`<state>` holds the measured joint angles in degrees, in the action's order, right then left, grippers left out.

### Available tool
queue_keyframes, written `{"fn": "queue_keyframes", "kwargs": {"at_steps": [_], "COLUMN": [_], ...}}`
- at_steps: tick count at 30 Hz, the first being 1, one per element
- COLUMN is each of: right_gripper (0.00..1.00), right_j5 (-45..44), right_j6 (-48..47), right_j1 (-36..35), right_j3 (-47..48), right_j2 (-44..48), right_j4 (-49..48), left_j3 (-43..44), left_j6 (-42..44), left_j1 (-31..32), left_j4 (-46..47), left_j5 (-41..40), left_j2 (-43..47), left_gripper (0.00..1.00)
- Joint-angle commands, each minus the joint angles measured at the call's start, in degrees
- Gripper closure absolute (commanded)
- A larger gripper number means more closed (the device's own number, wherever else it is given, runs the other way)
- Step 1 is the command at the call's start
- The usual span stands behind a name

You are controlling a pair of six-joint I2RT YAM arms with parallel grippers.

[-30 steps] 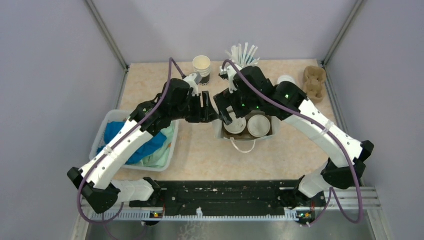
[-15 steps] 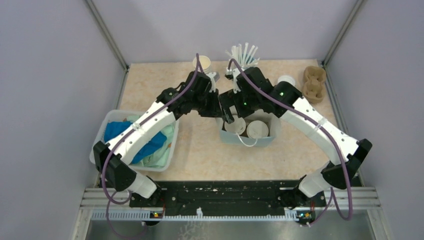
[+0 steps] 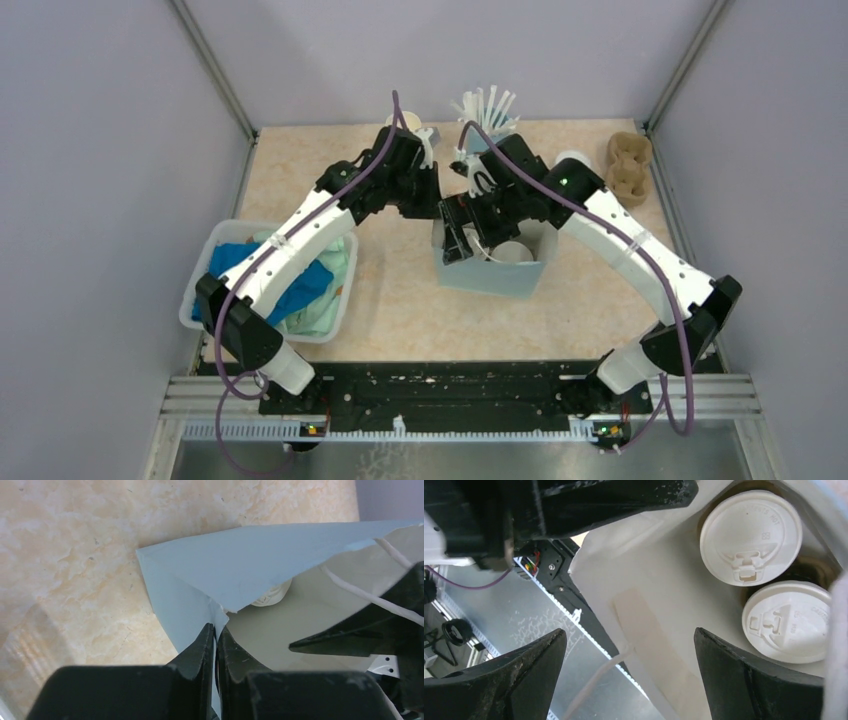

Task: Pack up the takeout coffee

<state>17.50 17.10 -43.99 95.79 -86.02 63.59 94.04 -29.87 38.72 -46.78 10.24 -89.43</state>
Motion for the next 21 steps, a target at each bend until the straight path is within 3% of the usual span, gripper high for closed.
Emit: {"fn": "queue_keyframes", "kwargs": {"at_steps": [1, 8, 15, 21], "right_gripper": [0.04, 0.04, 0.05, 0.08], "right_j5": [-1.03, 1.96, 7.95, 17.07], "right_j6": [1.30, 2.92, 5.75, 8.37], "right_j1": [0.41, 0.57, 3.70, 4.52], "right_j3": [8.90, 14.08, -1.46, -7.44], "right_j2": [-0.08, -0.29, 4.99, 4.20], "right_j4": [3.87, 7.92, -0.73, -6.81], "left_j3": [2.38, 2.99, 3.39, 4.11], "left_j6": [0.60, 0.69, 1.13, 1.42], "left_j1": [-0.57, -0.64, -0.75, -0.73], "left_j4": [0.15, -0.02, 0.59, 0.52], "left_j5": [-0.49, -0.83, 0.06, 0.24], "left_j2": [-0.52, -0.97, -1.50, -2.52], "left_gripper": [0.88, 0.87, 0.89, 0.90]}}
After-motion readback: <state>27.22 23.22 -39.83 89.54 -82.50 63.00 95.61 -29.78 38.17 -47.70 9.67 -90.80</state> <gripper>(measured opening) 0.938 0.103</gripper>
